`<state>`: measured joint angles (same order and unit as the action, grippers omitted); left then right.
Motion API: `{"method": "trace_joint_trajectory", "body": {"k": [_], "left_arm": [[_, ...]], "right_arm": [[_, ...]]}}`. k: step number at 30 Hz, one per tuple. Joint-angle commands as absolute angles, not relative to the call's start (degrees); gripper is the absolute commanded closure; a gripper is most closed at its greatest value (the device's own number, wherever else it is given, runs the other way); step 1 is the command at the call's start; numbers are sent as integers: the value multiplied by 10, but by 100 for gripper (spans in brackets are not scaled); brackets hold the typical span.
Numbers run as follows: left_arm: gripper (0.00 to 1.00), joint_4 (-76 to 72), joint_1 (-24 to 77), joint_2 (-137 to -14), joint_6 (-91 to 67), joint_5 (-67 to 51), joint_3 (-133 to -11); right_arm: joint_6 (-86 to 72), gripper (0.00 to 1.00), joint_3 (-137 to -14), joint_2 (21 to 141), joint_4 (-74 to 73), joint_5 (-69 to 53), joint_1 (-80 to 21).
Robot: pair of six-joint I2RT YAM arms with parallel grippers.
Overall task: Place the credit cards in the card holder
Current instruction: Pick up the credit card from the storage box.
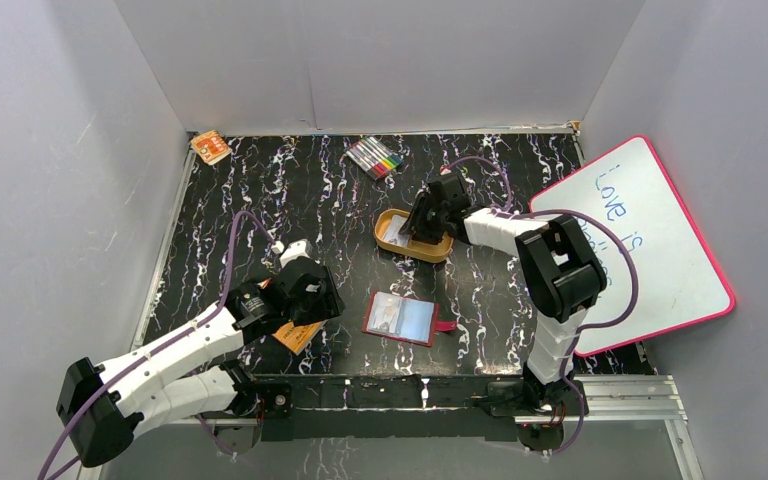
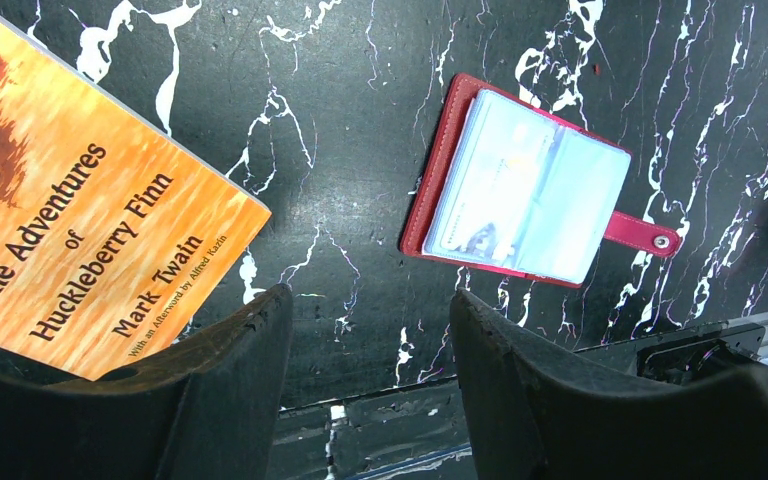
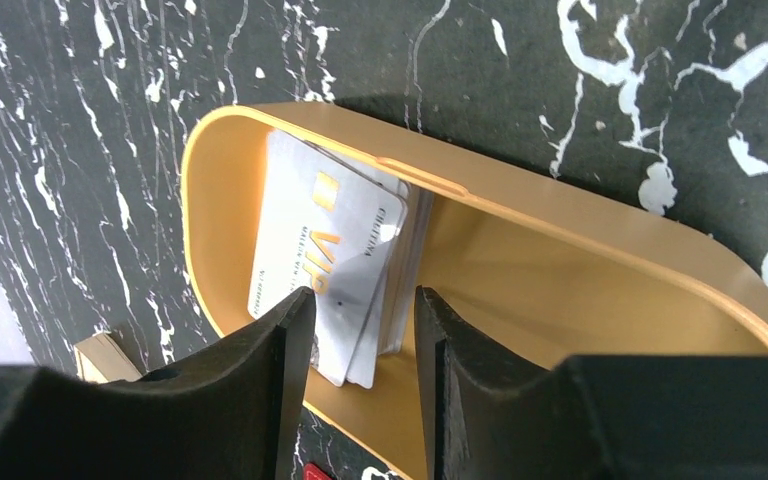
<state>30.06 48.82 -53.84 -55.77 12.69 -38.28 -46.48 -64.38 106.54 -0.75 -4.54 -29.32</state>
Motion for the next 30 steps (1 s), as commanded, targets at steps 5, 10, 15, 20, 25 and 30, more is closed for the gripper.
{"method": "trace_joint_trajectory", "body": {"k": [5, 10, 15, 20, 25, 30], "left_arm": [[43, 308, 485, -536, -558, 133, -384], [43, 307, 486, -539, -557, 133, -386], [43, 305, 485, -542, -558, 131, -386], [43, 305, 485, -543, -561, 129, -386], [43, 303, 485, -544, -561, 128, -384], [44, 302, 486, -545, -562, 126, -382]], "right_arm": [[-460, 57, -649, 1069, -29, -43, -289], [-461, 60, -625, 1052, -19, -43, -283], [-460, 66, -612, 1041, -10, -47, -277], [-460, 69, -604, 1031, -6, -49, -275], [-460, 76, -598, 1024, -5, -53, -274], [-462, 85, -593, 1017, 6, -58, -272]]}}
